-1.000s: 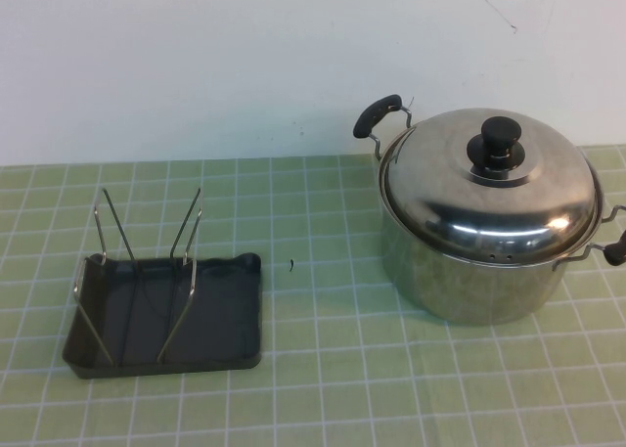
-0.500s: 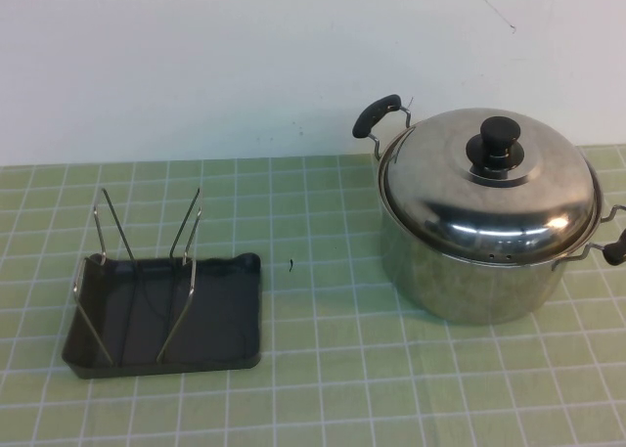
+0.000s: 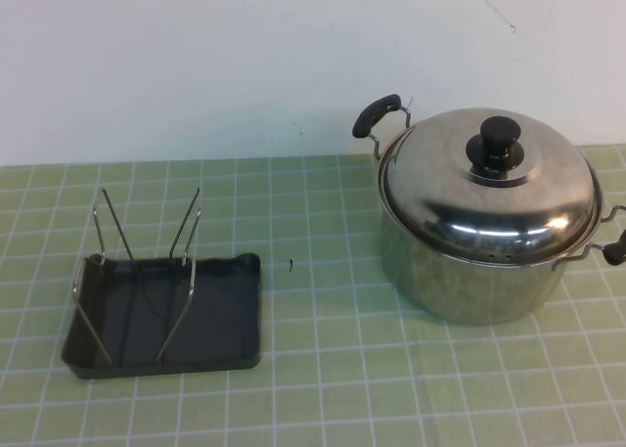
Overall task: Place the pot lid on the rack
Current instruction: Open the pot
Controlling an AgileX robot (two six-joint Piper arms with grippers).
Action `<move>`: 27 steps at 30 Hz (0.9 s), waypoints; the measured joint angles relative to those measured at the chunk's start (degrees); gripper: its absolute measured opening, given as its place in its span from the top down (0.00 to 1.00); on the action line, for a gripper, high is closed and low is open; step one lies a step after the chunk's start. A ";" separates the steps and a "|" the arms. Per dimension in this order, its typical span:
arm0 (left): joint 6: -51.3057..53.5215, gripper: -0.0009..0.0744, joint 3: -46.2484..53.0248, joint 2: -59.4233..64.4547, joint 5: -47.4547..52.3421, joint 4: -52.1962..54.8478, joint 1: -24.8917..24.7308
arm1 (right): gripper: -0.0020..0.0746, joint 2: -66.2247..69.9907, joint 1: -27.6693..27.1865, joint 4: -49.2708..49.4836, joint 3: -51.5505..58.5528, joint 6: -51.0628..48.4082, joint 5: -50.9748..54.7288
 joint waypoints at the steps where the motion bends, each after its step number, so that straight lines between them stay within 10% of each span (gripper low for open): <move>1: -4.49 0.99 0.00 1.61 -1.16 3.62 0.00 | 0.98 2.50 0.00 -3.74 -0.55 3.51 -2.80; 14: -37.55 0.99 -0.45 22.93 -36.18 42.52 0.00 | 0.95 34.40 4.73 -27.18 -14.13 14.71 -19.46; 23: -39.49 0.99 -0.45 24.88 -39.00 43.18 0.00 | 0.20 45.00 6.69 -34.68 -24.08 20.80 -15.16; 27: -39.95 0.99 -0.45 24.88 -39.09 44.44 0.00 | 0.10 47.72 6.69 -34.36 -25.81 21.25 -11.46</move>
